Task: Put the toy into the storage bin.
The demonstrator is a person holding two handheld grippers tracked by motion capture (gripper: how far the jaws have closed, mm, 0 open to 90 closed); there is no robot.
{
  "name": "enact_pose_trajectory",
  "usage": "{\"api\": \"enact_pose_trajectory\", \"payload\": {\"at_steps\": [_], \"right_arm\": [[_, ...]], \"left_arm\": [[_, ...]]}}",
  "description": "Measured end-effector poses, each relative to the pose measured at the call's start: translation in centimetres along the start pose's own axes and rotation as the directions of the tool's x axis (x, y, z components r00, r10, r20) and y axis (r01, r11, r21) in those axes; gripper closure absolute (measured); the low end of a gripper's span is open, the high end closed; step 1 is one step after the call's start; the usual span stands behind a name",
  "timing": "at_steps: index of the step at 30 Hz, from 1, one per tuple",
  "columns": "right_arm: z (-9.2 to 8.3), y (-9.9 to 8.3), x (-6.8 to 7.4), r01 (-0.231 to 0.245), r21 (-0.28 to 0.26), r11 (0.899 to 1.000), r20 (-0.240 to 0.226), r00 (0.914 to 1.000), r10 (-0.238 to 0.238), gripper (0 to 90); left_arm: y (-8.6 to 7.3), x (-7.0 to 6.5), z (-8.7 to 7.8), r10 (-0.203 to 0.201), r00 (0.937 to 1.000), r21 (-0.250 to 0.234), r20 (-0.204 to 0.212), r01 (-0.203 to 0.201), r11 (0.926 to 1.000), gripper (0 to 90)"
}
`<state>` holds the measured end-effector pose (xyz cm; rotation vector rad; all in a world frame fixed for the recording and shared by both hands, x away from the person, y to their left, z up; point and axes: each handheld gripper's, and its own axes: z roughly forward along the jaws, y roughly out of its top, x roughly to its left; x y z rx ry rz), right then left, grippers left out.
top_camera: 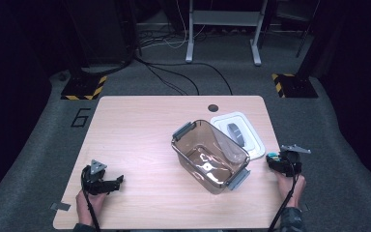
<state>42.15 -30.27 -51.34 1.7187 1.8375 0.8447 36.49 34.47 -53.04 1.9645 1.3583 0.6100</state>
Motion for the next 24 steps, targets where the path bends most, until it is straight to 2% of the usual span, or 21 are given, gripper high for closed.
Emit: {"api": "enact_pose_trajectory", "payload": {"at_steps": [9, 12, 24], "right_arm": [[-0.02, -0.25, 0.07, 0.001, 0.001, 1.0, 0.006, 1.0, -0.001, 48.4], [-0.05, -0.45, 0.09, -0.006, -0.006, 1.0, 0.009, 0.9999, 0.006, 51.7], [-0.57, -0.11, 0.68, 0.034, -0.025, 0.999, 0.026, 0.9991, -0.034, 52.5]], "left_arm": [[0.0, 0.01, 0.0, 0.0, 1.0, 0.0, 0.001, 0.0, 1.0, 9.6], [0.0, 0.02, 0.01, -0.001, 1.0, 0.0, 0.002, 0.001, 1.0, 9.6], [0.0, 0.02, 0.02, -0.002, 1.0, 0.001, 0.003, 0.002, 1.0, 9.6]]}}
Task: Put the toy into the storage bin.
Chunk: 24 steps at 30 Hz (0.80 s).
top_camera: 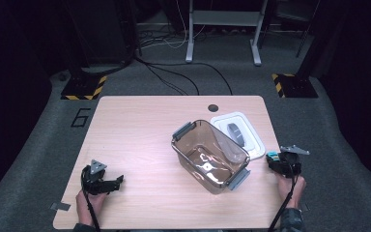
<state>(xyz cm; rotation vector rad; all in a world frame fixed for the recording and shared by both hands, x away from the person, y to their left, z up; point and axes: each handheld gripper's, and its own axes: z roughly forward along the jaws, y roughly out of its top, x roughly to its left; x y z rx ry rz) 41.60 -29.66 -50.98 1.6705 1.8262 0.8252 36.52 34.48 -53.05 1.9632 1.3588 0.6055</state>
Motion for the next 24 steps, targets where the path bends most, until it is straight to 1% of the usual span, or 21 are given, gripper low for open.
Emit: {"api": "enact_pose_trajectory", "payload": {"at_steps": [1, 7, 9, 10, 17, 24], "right_arm": [[-0.1, 0.1, 0.0, 0.008, -0.002, 1.0, -0.003, 1.0, -0.008, 52.5], [-0.5, 0.7, 0.3, 0.017, -0.005, 1.0, -0.007, 0.9998, -0.017, 52.4], [-0.6, 0.8, 0.4, 0.021, -0.011, 1.0, -0.015, 0.9997, -0.021, 52.4], [-0.8, 0.9, 0.5, 0.017, -0.008, 1.0, -0.014, 0.9998, -0.017, 52.5], [-1.3, 1.3, 0.7, 0.026, -0.014, 1.0, -0.031, 0.9992, -0.027, 52.4], [-2.3, 1.8, 1.1, 0.034, -0.024, 0.999, -0.044, 0.9984, -0.035, 52.4]], "left_arm": [[0.0, 0.0, 0.0, 0.0, 1.0, 0.0, 0.0, 0.0, 1.0, 9.6], [0.0, 0.0, 0.0, 0.0, 1.0, 0.0, 0.0, 0.0, 1.0, 9.6], [0.0, 0.0, 0.0, 0.0, 1.0, 0.0, 0.0, 0.0, 1.0, 9.6], [0.0, 0.0, 0.0, 0.0, 1.0, 0.0, 0.0, 0.0, 1.0, 9.6], [0.0, 0.0, 0.0, 0.001, 1.0, 0.0, 0.0, -0.001, 1.0, 9.6], [0.0, 0.0, 0.0, 0.002, 1.0, 0.001, 0.0, -0.002, 1.0, 9.6]]}}
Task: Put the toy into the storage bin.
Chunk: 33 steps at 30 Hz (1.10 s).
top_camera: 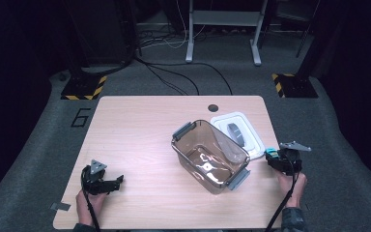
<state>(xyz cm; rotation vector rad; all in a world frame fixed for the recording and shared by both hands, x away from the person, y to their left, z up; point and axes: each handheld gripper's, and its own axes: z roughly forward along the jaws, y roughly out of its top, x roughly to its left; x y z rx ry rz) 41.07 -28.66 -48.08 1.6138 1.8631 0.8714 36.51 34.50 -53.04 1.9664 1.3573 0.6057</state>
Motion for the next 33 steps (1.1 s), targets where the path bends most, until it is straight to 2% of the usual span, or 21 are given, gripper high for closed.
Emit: {"api": "enact_pose_trajectory", "payload": {"at_steps": [24, 33], "right_arm": [[-2.3, 2.4, 0.8, 0.026, -0.028, 0.999, -0.07, 0.9972, -0.028, 52.5], [-3.3, 3.7, 0.8, 0.034, -0.042, 0.999, -0.076, 0.9964, -0.037, 52.5]], "left_arm": [[0.0, 0.1, 0.0, -0.004, 1.0, 0.009, 0.004, 0.004, 1.0, 9.6], [0.0, 0.1, 0.0, -0.005, 1.0, 0.008, 0.004, 0.005, 1.0, 9.6]]}}
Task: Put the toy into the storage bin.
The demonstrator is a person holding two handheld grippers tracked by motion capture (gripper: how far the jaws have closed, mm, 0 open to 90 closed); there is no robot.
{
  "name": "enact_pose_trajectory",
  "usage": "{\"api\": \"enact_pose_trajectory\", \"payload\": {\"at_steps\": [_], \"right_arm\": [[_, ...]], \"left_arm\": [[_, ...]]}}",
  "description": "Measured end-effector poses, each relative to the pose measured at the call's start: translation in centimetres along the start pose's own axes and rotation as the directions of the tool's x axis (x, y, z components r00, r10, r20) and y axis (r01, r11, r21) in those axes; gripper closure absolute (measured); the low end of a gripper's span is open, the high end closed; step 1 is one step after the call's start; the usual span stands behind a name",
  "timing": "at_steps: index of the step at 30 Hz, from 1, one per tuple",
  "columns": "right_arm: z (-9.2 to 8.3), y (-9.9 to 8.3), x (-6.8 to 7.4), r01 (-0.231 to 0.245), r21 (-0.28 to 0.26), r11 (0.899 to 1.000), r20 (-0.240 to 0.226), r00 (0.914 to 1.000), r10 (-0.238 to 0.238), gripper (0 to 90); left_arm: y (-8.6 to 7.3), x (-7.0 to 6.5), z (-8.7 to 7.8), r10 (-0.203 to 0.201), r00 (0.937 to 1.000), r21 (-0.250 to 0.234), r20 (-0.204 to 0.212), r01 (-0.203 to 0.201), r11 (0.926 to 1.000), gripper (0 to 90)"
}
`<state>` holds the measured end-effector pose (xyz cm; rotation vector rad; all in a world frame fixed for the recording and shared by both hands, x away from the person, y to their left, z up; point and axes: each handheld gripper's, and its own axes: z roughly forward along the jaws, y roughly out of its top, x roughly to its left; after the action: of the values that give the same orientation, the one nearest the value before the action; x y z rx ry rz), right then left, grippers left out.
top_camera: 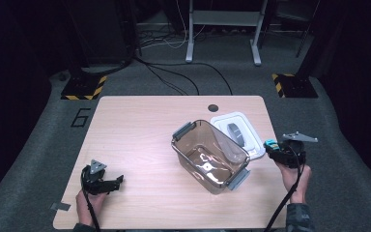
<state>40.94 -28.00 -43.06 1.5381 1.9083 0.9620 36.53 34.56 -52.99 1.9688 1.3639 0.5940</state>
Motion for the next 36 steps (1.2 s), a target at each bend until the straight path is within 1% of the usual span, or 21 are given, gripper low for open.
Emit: {"api": "enact_pose_trajectory", "payload": {"at_steps": [8, 12, 14, 15, 17, 20, 24, 32, 36], "right_arm": [[-1.0, 1.0, 0.0, 0.003, -0.013, 1.0, -0.001, 1.0, -0.003, 52.5], [-1.5, 1.4, 0.0, -0.003, -0.031, 1.0, -0.007, 1.0, 0.003, 52.5], [-1.6, 1.6, -0.1, 0.0, -0.03, 1.0, -0.014, 0.9999, -0.001, 52.5], [-1.6, 1.8, -0.1, 0.002, -0.026, 1.0, -0.013, 0.9999, -0.002, 52.5], [-1.7, 2.0, -0.2, 0.009, -0.024, 1.0, -0.011, 0.9999, -0.009, 52.5], [-2.1, 2.4, -0.2, 0.01, -0.036, 0.999, -0.019, 0.9998, -0.011, 52.5], [-2.5, 2.8, 0.0, 0.015, -0.042, 0.999, -0.02, 0.9997, -0.016, 52.5], [-2.7, 3.4, 0.3, 0.027, -0.043, 0.999, -0.026, 0.9992, -0.029, 52.5], [-2.9, 4.0, 0.6, 0.043, -0.046, 0.998, -0.032, 0.9985, -0.044, 52.5]], "left_arm": [[0.0, 0.0, 0.0, -0.001, 1.0, 0.0, 0.0, 0.001, 1.0, 9.6], [0.0, 0.0, 0.0, -0.001, 1.0, 0.0, 0.0, 0.001, 1.0, 9.6], [0.0, 0.0, 0.0, 0.0, 1.0, 0.0, 0.0, 0.0, 1.0, 9.6], [0.0, 0.0, 0.1, -0.004, 1.0, -0.009, -0.002, 0.003, 1.0, 9.6], [0.0, 0.0, 0.1, -0.004, 1.0, -0.009, -0.003, 0.004, 1.0, 9.6], [0.0, 0.0, 0.1, -0.004, 1.0, -0.009, -0.003, 0.004, 1.0, 9.6], [0.0, 0.0, 0.1, -0.004, 1.0, -0.009, -0.003, 0.004, 1.0, 9.6], [0.0, 0.0, 0.1, -0.004, 1.0, -0.009, -0.003, 0.004, 1.0, 9.6], [0.0, 0.0, 0.1, -0.004, 1.0, -0.009, -0.003, 0.004, 1.0, 9.6]]}}
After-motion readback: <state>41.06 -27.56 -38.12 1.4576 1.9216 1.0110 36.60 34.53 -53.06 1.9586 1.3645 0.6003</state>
